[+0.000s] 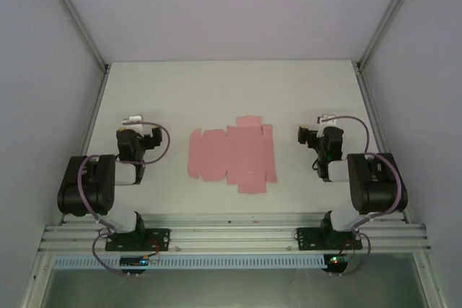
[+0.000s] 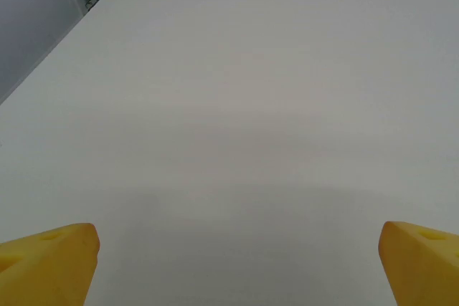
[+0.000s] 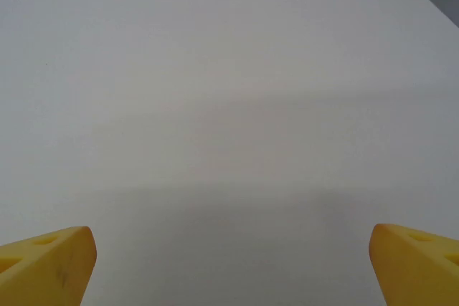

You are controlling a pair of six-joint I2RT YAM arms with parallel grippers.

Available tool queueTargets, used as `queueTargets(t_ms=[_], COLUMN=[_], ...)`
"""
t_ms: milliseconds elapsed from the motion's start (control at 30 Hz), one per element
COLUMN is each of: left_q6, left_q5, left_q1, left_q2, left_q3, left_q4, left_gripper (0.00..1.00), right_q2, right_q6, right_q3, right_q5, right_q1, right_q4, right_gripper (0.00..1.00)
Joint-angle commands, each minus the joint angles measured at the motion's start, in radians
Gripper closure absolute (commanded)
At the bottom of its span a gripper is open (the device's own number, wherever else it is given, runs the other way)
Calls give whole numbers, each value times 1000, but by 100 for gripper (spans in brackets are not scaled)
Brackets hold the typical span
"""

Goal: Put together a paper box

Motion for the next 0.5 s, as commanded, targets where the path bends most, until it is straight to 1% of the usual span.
queueTargets(t_ms=[0,467], left_q6=[13,7], left_q5=[17,29], left_q1=[5,13], left_q2=[-1,-1], left_q3=[24,24], left_q4=[7,6], left_gripper=[1,1], right_q2=[3,2], right_q6=[-14,-12], right_q3=[19,21], right_q5=[6,-28], right_q1=[-2,-6], right_q4=[19,11], right_gripper=[0,0])
